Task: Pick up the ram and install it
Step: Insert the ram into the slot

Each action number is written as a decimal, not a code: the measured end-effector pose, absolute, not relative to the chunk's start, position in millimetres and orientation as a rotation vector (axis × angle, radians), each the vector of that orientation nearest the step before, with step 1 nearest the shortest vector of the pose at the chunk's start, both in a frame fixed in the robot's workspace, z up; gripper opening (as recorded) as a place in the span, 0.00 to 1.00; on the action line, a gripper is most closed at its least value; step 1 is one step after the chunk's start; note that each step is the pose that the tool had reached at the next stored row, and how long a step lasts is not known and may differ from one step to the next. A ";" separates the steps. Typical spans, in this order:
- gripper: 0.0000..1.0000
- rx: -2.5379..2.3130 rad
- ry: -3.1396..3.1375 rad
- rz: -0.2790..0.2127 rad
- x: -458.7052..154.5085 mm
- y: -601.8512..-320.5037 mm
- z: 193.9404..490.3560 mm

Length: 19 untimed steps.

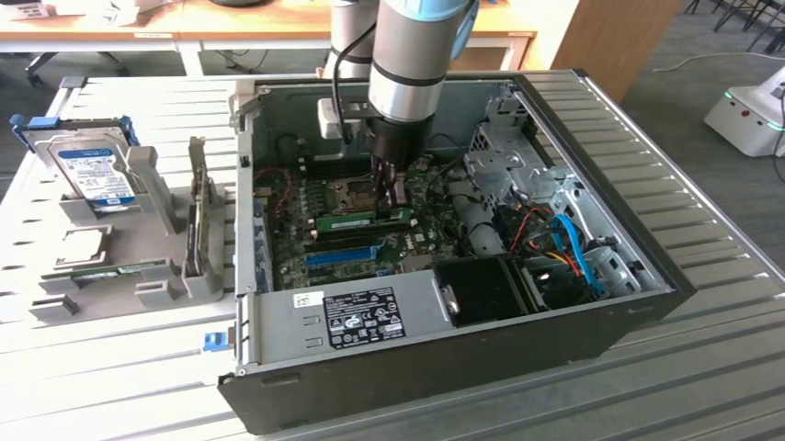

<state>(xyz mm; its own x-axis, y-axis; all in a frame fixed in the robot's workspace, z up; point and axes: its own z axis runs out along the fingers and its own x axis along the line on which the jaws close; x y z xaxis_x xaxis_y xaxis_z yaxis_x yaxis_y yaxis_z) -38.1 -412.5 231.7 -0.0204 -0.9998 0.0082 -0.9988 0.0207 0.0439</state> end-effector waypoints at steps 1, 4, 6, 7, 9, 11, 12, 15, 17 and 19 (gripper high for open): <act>0.12 2.173 -2.218 -0.040 -38.1 -412.5 231.6; 0.12 2.173 -2.218 -0.040 -38.0 -412.4 231.6; 0.12 2.172 -2.219 -0.040 -37.3 -412.5 231.6; 0.12 2.169 -2.221 -0.040 -37.1 -412.4 231.5; 0.12 2.167 -2.223 -0.040 -37.1 -412.4 231.5; 0.12 2.167 -2.223 -0.040 -37.1 -412.4 231.5; 0.12 2.167 -2.223 -0.040 -37.1 -412.4 231.5; 0.12 2.159 -2.231 -0.040 -37.1 -412.4 231.4; 0.12 2.159 -2.231 -0.040 -37.1 -412.4 231.4; 0.12 2.159 -2.231 -0.041 -37.0 -412.1 231.2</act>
<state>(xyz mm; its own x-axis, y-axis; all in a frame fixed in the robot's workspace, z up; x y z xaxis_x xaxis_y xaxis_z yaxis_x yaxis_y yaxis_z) -37.0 -412.1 231.2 -0.0326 -0.9994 0.0077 -0.9985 0.0329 0.0439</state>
